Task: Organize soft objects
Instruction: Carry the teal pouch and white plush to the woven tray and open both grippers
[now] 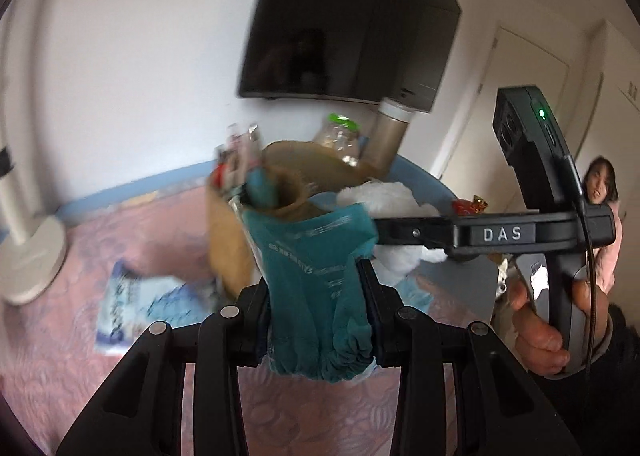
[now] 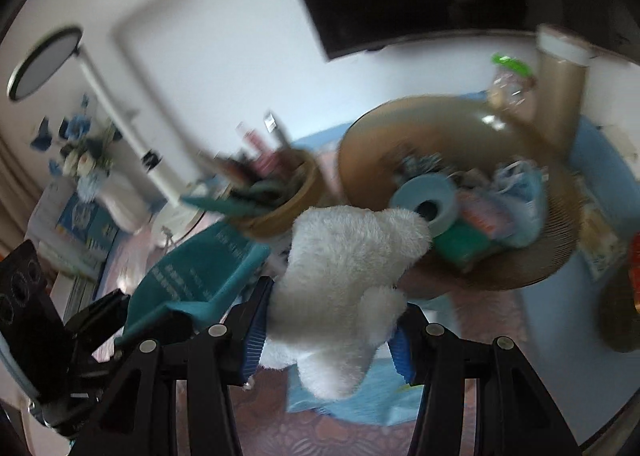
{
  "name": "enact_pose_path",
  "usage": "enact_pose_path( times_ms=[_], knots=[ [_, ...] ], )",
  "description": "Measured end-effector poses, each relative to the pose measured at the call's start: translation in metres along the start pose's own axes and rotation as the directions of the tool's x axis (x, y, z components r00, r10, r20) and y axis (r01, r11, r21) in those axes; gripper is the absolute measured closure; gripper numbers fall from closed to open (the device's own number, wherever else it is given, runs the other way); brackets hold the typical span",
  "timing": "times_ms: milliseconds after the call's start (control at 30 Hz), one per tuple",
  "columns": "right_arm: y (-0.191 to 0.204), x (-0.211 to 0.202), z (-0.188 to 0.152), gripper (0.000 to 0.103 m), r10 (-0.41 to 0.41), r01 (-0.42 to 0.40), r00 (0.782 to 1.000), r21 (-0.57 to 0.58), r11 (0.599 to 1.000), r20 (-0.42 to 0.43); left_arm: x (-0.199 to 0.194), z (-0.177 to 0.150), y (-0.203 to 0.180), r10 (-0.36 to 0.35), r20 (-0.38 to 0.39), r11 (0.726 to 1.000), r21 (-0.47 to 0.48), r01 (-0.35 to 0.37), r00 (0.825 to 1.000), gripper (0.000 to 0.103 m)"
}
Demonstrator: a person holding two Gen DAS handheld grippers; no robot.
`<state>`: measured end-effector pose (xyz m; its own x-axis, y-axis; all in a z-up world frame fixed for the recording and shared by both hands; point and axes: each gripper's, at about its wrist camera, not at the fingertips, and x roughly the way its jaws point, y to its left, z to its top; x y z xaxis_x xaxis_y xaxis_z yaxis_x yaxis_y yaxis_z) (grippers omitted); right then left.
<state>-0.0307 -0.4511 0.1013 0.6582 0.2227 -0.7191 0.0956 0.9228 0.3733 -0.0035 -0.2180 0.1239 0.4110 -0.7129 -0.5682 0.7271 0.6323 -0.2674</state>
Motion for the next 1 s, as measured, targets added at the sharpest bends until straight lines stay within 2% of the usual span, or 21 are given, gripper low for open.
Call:
enact_pose_path(
  times_ms=[100,367,467,533,667,800,967,1000],
  knots=[
    [-0.011,-0.014,0.008,0.052,-0.046,0.045,0.998,0.024,0.999,0.050,0.011,0.016,-0.015,-0.037,0.009,0.998,0.041,0.037,0.999,0.069],
    [-0.046,-0.036,0.048,0.052,-0.110,0.100,0.983,0.072,0.992,0.150,0.035,0.066,-0.047,-0.108,0.071,0.989,0.107,0.100,0.992,0.070],
    [-0.061,-0.039,0.064,0.052,-0.119,0.100,0.976,0.113,0.989,0.181,0.049,0.087,-0.055,-0.094,0.108,0.992,0.092,0.084,0.990,0.070],
    [-0.072,-0.037,0.074,0.052,-0.130,0.104,0.973,0.139,0.985,0.190,0.064,0.098,-0.063,-0.046,0.130,0.997,0.073,0.037,0.990,0.070],
    [-0.096,-0.020,0.099,0.051,-0.133,0.097,0.976,0.204,0.974,0.171,0.103,0.104,-0.073,-0.007,0.103,0.998,0.063,0.000,0.995,0.070],
    [-0.116,0.012,0.116,0.051,-0.115,0.085,0.987,0.246,0.965,0.110,0.142,0.102,-0.067,0.039,0.053,0.998,0.039,-0.041,0.998,0.070],
    [-0.127,0.049,0.132,0.048,-0.088,0.075,0.995,0.242,0.967,0.044,0.160,0.098,-0.058,0.048,0.014,0.998,0.028,-0.049,0.999,0.070],
    [-0.127,0.055,0.135,0.045,-0.087,0.078,0.996,0.232,0.969,0.027,0.162,0.098,-0.059,0.062,0.012,0.998,0.029,-0.062,0.998,0.065]
  ],
)
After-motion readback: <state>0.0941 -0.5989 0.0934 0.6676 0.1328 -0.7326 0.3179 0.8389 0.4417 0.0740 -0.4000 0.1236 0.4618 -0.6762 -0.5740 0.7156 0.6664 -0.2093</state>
